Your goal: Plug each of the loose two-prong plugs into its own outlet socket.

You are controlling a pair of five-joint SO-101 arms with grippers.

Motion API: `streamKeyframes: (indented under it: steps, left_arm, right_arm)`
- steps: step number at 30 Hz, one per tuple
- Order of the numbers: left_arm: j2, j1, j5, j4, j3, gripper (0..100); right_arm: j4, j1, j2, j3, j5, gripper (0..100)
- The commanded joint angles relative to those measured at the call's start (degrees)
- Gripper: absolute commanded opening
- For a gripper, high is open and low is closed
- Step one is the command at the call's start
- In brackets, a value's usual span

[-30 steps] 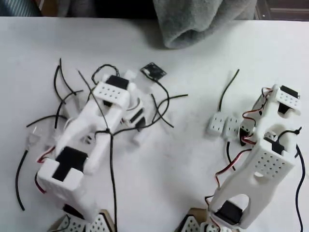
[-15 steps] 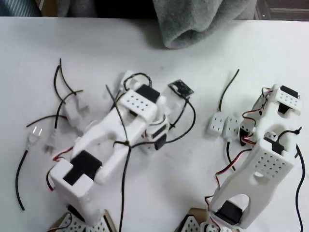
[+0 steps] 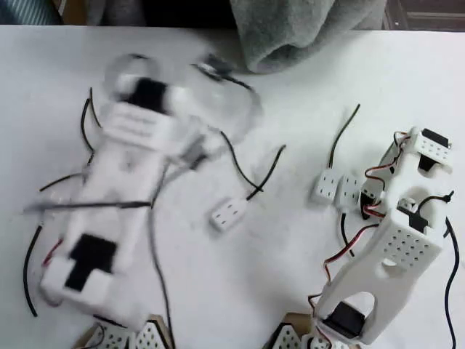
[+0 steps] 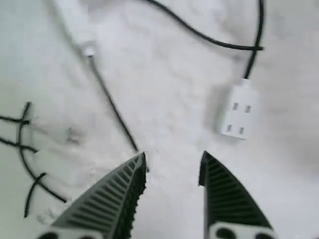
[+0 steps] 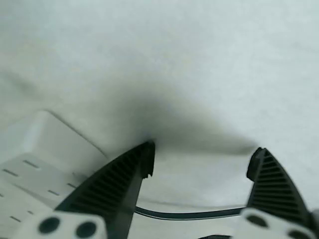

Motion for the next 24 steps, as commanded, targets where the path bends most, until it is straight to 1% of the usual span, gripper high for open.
streamKeyframes:
  steps: [1,3,5,7,10,14,16,17,19,22,24]
  left_arm:
    - [-11.47,-15.52,-9.05,0.35,2.64,25]
    - [-14.02,-20.7,-13.54,0.0,5.89,24]
    - [-15.6,-25.89,-16.0,-1.49,8.44,24]
    - [-15.96,-30.46,-16.26,-4.04,10.46,24]
    - [-15.87,-35.3,-16.09,-8.88,14.15,24]
    - [-15.87,-39.34,-12.84,-13.71,20.48,24]
    - [-15.87,-40.75,-13.54,-16.62,24.18,24]
    - [-15.52,-41.45,-15.38,-18.2,26.02,24]
    - [-14.2,-42.77,-21.63,-20.13,29.19,24]
    - [-10.95,-45.23,-30.59,-20.66,31.91,24]
    - [-8.22,-46.9,-34.29,-20.75,32.53,24]
  right_arm:
    - [-1.19,-1.19,0.66,0.53,0.18,31.6]
    - [-1.19,-1.19,0.66,0.53,0.18,31.6]
    - [-1.19,-1.19,0.66,0.53,0.18,31.6]
    - [-1.19,-1.19,0.66,0.53,0.18,31.6]
    - [-1.19,-1.19,0.66,0.53,0.18,31.6]
    - [-1.19,-1.19,0.66,0.53,0.18,31.6]
    - [-1.19,-1.19,0.66,0.53,0.18,31.6]
    - [-1.19,-1.19,0.66,0.53,0.18,31.6]
    - [-1.19,-1.19,0.66,0.53,0.18,31.6]
    - [-1.19,-1.19,0.66,0.53,0.18,31.6]
    - [-1.19,-1.19,0.66,0.53,0.18,31.6]
